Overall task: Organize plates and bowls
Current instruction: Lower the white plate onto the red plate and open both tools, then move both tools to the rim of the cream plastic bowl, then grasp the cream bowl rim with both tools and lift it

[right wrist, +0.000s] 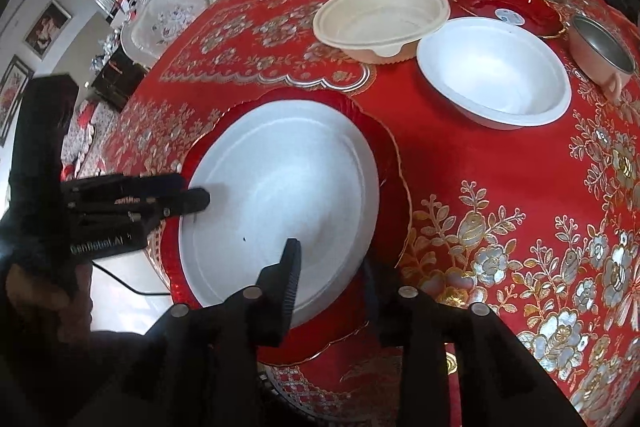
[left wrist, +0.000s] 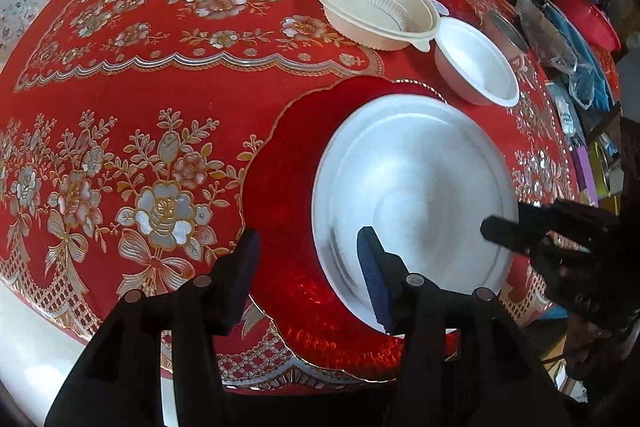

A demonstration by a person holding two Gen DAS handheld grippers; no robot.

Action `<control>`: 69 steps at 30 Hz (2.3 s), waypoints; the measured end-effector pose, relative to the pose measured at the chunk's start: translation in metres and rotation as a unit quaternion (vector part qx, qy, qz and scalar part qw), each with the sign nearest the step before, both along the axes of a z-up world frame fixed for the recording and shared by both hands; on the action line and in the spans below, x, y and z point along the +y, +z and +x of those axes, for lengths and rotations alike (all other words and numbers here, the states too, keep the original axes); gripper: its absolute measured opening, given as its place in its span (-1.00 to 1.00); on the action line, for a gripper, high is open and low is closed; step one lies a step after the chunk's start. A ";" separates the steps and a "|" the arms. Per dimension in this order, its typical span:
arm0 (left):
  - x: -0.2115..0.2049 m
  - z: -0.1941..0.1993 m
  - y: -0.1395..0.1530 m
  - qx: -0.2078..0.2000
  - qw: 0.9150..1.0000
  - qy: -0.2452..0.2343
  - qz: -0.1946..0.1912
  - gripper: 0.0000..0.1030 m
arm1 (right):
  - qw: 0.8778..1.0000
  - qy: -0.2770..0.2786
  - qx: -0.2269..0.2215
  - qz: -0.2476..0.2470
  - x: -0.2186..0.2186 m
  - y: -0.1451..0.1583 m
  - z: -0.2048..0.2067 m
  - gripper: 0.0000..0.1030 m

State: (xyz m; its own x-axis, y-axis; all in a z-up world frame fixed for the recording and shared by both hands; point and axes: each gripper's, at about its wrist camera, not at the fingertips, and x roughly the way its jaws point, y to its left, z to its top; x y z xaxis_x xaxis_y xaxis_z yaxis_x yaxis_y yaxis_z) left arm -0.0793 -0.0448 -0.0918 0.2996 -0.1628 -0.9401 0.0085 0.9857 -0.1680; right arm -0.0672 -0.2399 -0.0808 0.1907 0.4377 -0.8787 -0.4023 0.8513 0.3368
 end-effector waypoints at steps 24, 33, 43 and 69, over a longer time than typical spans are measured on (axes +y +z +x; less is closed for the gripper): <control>0.019 0.019 0.014 -0.028 0.998 0.046 -0.027 -0.05 | 0.999 -0.027 0.006 0.038 -0.023 0.014 0.014 -0.07; 0.018 0.089 0.049 -0.075 0.996 0.029 -0.025 -0.05 | 0.993 -0.081 -0.089 0.010 -0.050 0.059 0.078 0.04; 0.004 0.180 0.028 -0.070 0.997 -0.017 0.003 0.01 | 0.988 -0.066 -0.138 -0.002 -0.032 0.065 0.174 0.24; -0.008 0.205 -0.027 0.006 0.997 -0.032 -0.075 -0.32 | 0.996 -0.057 -0.041 -0.055 0.000 -0.021 0.230 -0.73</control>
State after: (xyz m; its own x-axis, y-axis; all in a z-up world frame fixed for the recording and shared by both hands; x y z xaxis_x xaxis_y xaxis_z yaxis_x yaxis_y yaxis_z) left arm 0.1254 -0.0529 -0.1189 0.2727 -0.3194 -0.9075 0.0674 0.9473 -0.3132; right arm 0.1628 -0.2404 -0.1018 0.3069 0.3112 -0.8994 -0.3235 0.9229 0.2089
